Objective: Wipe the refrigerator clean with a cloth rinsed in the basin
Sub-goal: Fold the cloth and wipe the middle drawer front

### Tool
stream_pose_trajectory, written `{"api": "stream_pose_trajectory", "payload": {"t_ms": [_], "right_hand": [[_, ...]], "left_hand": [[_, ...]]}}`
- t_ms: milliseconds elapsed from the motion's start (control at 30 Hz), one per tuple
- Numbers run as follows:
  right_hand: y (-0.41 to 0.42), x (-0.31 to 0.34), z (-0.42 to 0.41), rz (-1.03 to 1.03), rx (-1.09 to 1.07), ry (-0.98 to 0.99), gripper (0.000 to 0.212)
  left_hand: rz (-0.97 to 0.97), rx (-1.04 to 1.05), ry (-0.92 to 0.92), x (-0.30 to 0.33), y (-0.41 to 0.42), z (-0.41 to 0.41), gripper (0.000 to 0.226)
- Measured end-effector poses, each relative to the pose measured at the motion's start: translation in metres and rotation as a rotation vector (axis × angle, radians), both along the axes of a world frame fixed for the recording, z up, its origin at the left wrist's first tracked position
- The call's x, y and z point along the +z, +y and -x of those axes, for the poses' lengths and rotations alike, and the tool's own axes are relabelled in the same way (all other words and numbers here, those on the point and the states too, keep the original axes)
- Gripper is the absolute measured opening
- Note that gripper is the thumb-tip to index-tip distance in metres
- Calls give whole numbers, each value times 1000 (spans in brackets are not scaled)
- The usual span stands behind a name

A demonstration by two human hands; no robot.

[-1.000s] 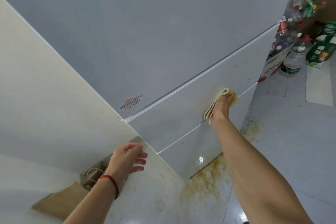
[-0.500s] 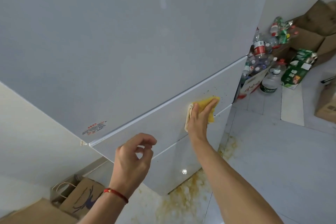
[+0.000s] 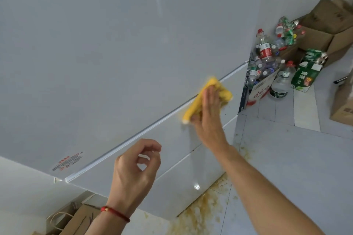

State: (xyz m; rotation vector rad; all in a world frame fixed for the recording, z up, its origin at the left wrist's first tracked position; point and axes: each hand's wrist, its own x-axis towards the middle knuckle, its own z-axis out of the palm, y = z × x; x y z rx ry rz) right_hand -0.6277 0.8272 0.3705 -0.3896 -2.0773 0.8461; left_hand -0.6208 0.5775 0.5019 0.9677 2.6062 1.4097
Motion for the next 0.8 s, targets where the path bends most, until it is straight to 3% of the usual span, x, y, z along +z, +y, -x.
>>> {"api": "stream_pose_trajectory", "payload": {"t_ms": [133,200,267,367,433,533,667,800], "right_hand": [[54,18,17,606,-266,98,78],[40,28,28,776,-329,109,82],[-7,25,27,712,-302,9,81],[-65,6,5,480,-60,-64,79],[-29,6,-2,359,-24,-27,79],[46,22,0,275,-152,26,82],[78,20,17,457,-284,147,102],[58,-10,21,908,-360,170,123]], "left_hand": [[34,-31,10,-4,15,5,24],[24,-1,-37,-5,19,6,32],[-19,48,-117,-6,26,5,35],[-50,85,-229,-12,33,-2,33],[-38,80,-286,-15,38,-8,34],[-53,56,-352,-15,47,-13,29],[-9,33,-391,-17,41,-17,31],[59,39,-438,-20,13,-21,33]]}}
